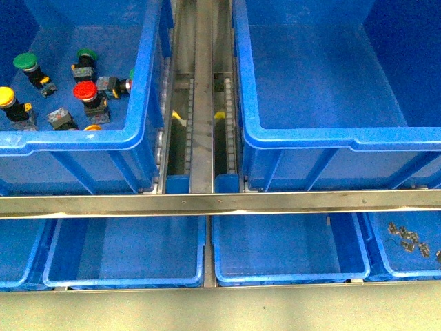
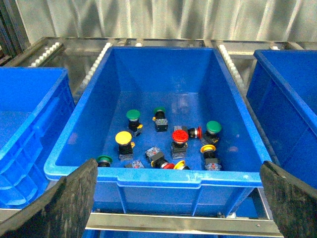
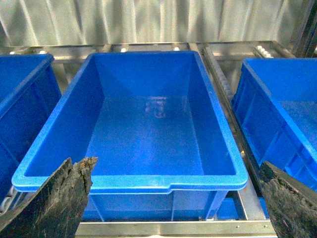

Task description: Pick red and yellow buttons and place in box

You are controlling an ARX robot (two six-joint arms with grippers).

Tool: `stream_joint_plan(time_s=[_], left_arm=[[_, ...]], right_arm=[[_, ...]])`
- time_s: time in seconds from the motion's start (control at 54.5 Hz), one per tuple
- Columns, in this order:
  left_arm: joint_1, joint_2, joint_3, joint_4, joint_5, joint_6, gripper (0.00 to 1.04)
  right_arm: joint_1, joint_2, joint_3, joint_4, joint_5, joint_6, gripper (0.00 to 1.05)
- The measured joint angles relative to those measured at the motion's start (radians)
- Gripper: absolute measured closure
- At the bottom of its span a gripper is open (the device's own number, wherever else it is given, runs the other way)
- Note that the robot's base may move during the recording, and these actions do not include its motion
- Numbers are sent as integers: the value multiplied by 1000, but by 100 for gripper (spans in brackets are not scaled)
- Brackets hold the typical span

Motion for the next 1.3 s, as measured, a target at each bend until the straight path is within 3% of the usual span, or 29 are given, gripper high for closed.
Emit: stream_joint_plan(time_s=[1.137,1.229,1.302], left_arm=[[0,2,1,-3,1,-1,8],[22,203,134,-293,113,-131,8],[62,463,253,-340,163,-201,8]], right_arm=[[0,0,0,0,0,0,6],[0,0,0,0,2,0,6],[0,0,0,0,-1,0,6]])
